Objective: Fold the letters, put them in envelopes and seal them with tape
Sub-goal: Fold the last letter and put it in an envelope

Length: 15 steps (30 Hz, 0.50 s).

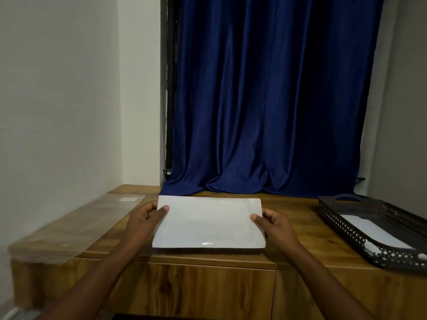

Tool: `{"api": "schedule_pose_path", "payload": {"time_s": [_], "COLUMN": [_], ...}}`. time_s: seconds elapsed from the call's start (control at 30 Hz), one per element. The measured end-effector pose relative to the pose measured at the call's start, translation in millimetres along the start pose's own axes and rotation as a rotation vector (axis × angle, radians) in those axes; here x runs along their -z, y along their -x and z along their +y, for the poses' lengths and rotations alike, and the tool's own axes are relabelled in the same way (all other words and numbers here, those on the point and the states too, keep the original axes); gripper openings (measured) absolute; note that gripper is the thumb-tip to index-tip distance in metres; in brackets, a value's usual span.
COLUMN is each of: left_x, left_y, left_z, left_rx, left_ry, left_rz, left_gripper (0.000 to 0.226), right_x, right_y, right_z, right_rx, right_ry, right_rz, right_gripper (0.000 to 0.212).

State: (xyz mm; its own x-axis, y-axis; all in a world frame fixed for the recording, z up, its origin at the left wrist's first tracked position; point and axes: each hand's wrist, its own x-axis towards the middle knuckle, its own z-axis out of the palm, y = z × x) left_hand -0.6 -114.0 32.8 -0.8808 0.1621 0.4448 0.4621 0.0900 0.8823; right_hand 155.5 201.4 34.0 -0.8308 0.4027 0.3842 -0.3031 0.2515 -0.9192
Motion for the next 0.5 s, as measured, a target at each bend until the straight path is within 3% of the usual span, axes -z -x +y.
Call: {"api": "schedule_pose_path", "payload": {"time_s": [0.13, 0.23, 0.33, 0.4, 0.5], "left_x": [-25.1, -36.9, -39.7, -38.0, -38.4], "left_y": [-21.5, -13.8, -2.8, 0.3, 3.3], "left_z": [-8.1, -30.4, -43.1, -38.7, -29.8], "left_rx": [0.086, -0.001, -0.192, -0.241, -0.202], "left_ry": [-0.164, -0.444, -0.751, -0.733, -0.704], "left_rz": [0.009, -0.157, -0.198, -0.195, -0.188], "left_gripper": [0.06, 0.077, 0.053, 0.031, 0.023], "right_x": [-6.3, -1.7, 0.5, 0.2, -2.0], "right_y": [-24.4, -30.9, -31.7, -30.6, -27.1], "right_z": [21.4, 50.8, 64.2, 63.8, 63.8], "right_rx": [-0.033, -0.066, -0.043, 0.016, 0.087], "right_ry": [0.136, 0.546, 0.737, 0.777, 0.825], "right_rz": [0.13, 0.125, 0.123, 0.101, 0.031], "right_gripper": [0.034, 0.044, 0.062, 0.053, 0.033]}}
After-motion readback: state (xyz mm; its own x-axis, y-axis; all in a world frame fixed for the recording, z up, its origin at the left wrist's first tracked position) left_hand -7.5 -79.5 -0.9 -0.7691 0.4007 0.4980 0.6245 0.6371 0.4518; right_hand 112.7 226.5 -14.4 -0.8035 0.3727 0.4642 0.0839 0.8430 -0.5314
